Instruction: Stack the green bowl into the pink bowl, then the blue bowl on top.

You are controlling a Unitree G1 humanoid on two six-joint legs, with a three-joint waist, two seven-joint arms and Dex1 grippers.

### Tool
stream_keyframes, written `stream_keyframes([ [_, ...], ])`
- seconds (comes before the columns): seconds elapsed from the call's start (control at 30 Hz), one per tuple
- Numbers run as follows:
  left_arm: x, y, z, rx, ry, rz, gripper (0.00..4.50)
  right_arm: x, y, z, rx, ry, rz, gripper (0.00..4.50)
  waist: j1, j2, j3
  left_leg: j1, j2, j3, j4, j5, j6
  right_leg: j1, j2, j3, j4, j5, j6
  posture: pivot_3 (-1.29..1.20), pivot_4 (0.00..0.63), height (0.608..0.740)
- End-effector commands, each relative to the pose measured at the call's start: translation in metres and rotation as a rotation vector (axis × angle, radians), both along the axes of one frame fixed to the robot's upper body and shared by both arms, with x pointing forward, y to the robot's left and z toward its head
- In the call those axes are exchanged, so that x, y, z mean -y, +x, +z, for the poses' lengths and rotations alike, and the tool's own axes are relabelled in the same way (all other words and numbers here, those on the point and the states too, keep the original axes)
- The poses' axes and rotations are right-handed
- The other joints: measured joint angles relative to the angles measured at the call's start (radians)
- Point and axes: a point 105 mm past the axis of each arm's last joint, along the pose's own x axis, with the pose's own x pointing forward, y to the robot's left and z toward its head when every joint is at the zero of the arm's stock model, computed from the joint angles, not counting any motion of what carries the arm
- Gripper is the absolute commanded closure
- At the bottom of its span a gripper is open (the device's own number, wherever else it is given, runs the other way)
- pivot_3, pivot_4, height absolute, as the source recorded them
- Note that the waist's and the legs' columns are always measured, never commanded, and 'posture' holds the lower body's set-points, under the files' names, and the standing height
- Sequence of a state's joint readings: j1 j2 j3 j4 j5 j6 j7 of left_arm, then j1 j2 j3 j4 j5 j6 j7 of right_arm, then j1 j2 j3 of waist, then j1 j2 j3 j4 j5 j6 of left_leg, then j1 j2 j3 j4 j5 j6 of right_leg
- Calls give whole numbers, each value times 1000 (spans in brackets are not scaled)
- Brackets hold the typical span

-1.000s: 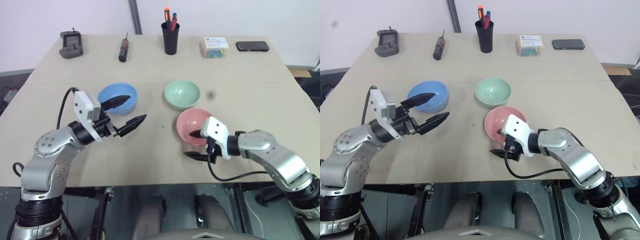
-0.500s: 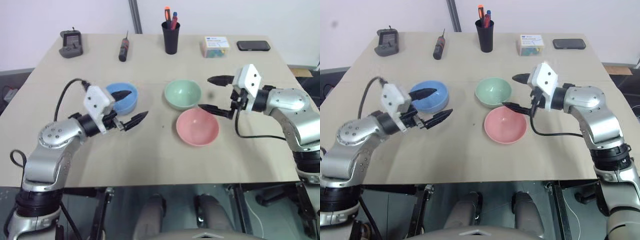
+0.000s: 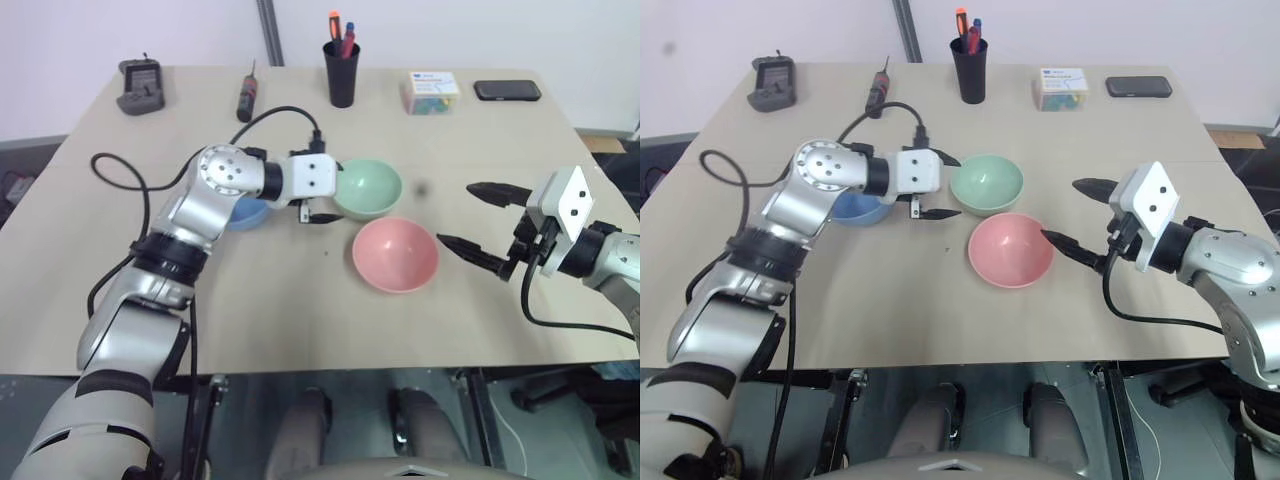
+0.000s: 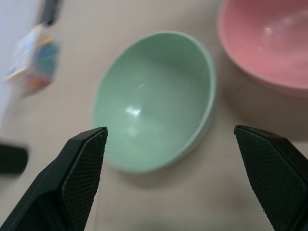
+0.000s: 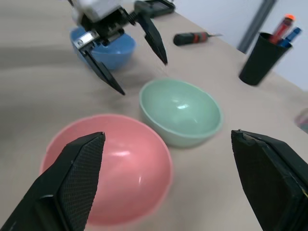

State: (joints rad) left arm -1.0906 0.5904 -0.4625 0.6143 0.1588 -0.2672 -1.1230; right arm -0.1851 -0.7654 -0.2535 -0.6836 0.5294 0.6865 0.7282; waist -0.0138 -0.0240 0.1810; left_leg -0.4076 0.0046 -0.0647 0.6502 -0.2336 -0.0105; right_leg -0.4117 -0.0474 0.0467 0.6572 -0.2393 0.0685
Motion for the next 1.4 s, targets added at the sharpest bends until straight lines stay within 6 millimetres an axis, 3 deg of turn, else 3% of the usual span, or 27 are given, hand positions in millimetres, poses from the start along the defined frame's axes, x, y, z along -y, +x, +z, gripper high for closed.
stream_keyframes([
  [0.03,7,10,-2,67,132,-65,0,4,-9,16,80,-1,-56,98,-3,0,0,0,0,0,0,0,0,0,0,0,0,0,0,0,150,740],
  [0.07,9,12,-4,76,153,-77,591,5,-9,15,82,-2,-68,0,-5,0,0,-1,0,0,1,0,0,-1,0,1,0,0,0,0,150,740],
  [0.13,12,12,-7,76,189,-107,963,5,-11,15,82,4,-83,0,-5,0,0,-1,0,0,1,0,1,-1,0,1,0,0,0,0,150,740],
  [0.27,19,14,-11,78,220,-130,2429,7,-14,14,86,5,-107,0,-1,0,0,-5,0,-1,2,0,1,-4,0,-1,0,0,0,0,150,740],
  [0.3,20,14,-12,74,225,-136,2522,8,-14,14,85,5,-110,0,0,0,0,-6,-1,-2,3,0,1,-4,0,-1,0,0,0,0,150,740],
  [0.33,21,14,-13,70,226,-140,3095,8,-15,13,83,6,-111,0,1,0,0,-6,-1,-3,3,0,1,-4,0,-2,0,0,0,0,150,740],
  [0.4,23,12,-11,53,210,-156,3631,10,-16,11,76,0,-110,0,1,0,0,-6,-1,-3,3,0,1,-4,-1,-2,0,0,0,0,150,740],
  [0.43,24,10,-9,44,201,-164,4280,10,-16,10,73,-5,-109,0,1,0,0,-6,-1,-3,3,0,1,-4,-1,-2,0,0,0,0,150,740],
  [0.47,24,9,-7,34,185,-174,4443,11,-16,9,71,-6,-109,0,0,0,0,-6,-1,-4,3,0,1,-4,-1,-2,0,0,0,0,150,740],
  [0.8,11,-16,44,-5,26,-265,4443,25,-26,7,44,45,-62,0,-2,0,0,-6,-1,-4,3,0,1,-4,-1,-3,2,0,0,0,150,740],
  [0.93,21,-53,65,-58,-54,-396,4443,44,-34,0,31,30,-98,0,0,0,0,-6,-1,-6,4,0,1,-3,-1,-4,2,0,0,0,150,740],
  [1.07,34,-91,59,-171,-65,-513,4443,54,-33,-3,36,30,-140,0,-1,0,0,-5,-1,-6,5,0,1,-2,-2,-4,3,0,0,0,150,740],
  [1.23,40,-102,37,-232,-15,-549,4443,49,-30,-4,45,36,-132,0,-2,0,0,-1,0,-6,6,0,1,1,0,-3,6,0,0,0,150,740],
  [1.4,45,-100,38,-215,-54,-533,2652,43,-30,-5,41,41,-112,0,-2,0,0,6,1,-2,6,0,1,6,1,-1,6,0,0,0,150,740],
])
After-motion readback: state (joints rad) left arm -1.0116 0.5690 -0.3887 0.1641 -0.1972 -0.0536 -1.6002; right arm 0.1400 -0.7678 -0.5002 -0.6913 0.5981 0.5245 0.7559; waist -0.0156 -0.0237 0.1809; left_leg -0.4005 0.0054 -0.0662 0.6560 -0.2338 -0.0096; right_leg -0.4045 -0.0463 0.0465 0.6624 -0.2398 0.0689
